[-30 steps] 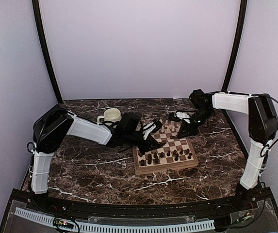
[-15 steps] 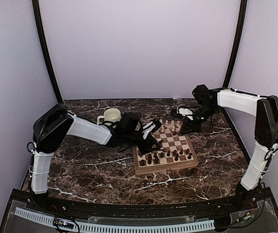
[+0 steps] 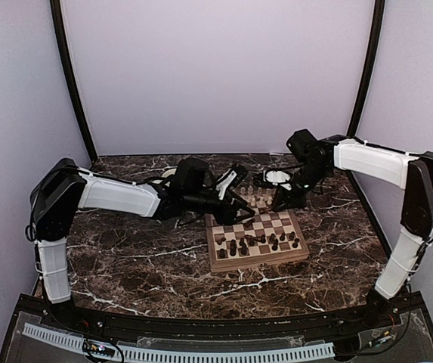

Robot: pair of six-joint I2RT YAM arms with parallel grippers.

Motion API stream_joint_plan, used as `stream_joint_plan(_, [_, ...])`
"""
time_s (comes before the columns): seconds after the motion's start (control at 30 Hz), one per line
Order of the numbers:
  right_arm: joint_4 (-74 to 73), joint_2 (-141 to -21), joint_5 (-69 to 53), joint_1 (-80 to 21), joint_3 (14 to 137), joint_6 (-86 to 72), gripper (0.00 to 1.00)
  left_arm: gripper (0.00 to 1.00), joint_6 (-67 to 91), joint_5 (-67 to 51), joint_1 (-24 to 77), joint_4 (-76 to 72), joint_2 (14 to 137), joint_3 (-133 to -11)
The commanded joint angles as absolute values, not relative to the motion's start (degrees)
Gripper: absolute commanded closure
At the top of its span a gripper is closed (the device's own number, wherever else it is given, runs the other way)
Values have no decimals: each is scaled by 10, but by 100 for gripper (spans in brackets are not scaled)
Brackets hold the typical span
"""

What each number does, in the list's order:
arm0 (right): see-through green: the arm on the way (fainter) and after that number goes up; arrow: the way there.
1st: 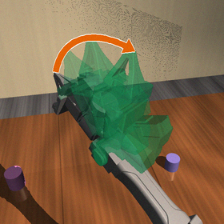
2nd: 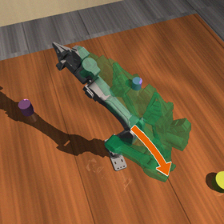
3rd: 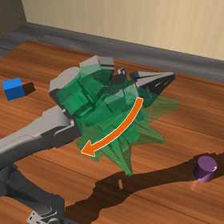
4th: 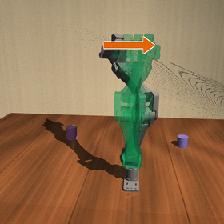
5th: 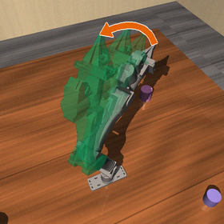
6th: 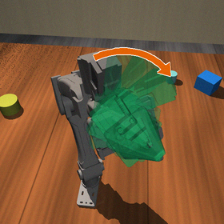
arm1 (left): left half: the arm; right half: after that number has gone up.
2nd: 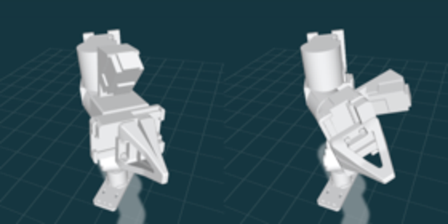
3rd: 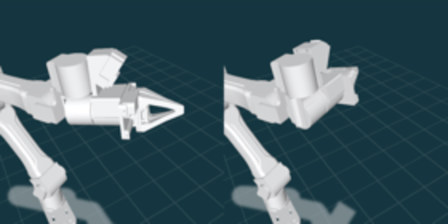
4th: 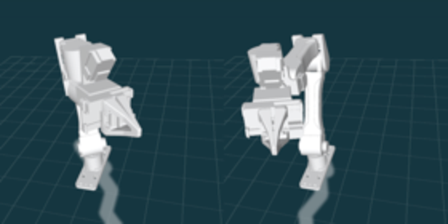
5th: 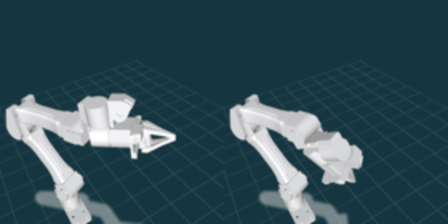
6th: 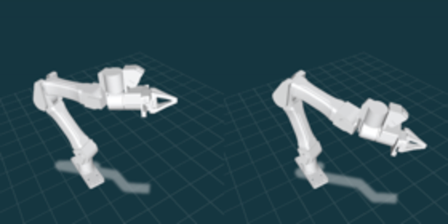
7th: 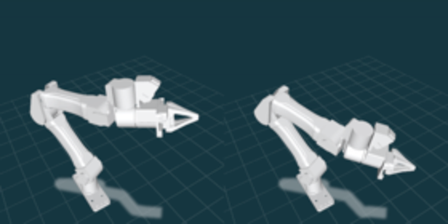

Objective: Set up the chess pieces on the board
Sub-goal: Pick up the queen from the chessboard, then pass from the right arm to the left

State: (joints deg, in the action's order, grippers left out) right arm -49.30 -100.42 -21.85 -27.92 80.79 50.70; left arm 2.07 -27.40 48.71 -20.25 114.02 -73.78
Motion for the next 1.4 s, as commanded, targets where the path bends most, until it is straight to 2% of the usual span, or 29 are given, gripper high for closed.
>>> stream_joint_plan(0.0, [-481,-970,-213,-297,828,491,90,47,98,-345,485,-228,1108,-732])
stream_joint_plan(0.4, [-480,-946,-187,-347,830,491,90,47,153,-405,483,-252,1132,-744])
stream_joint_plan(0.8, [-484,-933,-192,-368,839,485,90,48,154,-381,481,-230,1154,-764])
stream_joint_plan(0.9, [-487,-933,-194,-368,840,486,90,46,159,-370,478,-234,1155,-762])
stream_joint_plan(0.97, [-487,-933,-195,-369,840,486,90,49,163,-377,477,-242,1156,-761])
stream_joint_plan(1.07, [-487,-932,-195,-370,839,486,89,61,168,-395,476,-258,1158,-761])
stream_joint_plan(1.23, [-487,-939,-191,-373,841,486,89,66,176,-436,475,-283,1159,-757])
stream_joint_plan(1.37, [-485,-940,-192,-374,842,485,89,74,179,-452,475,-290,1160,-756])
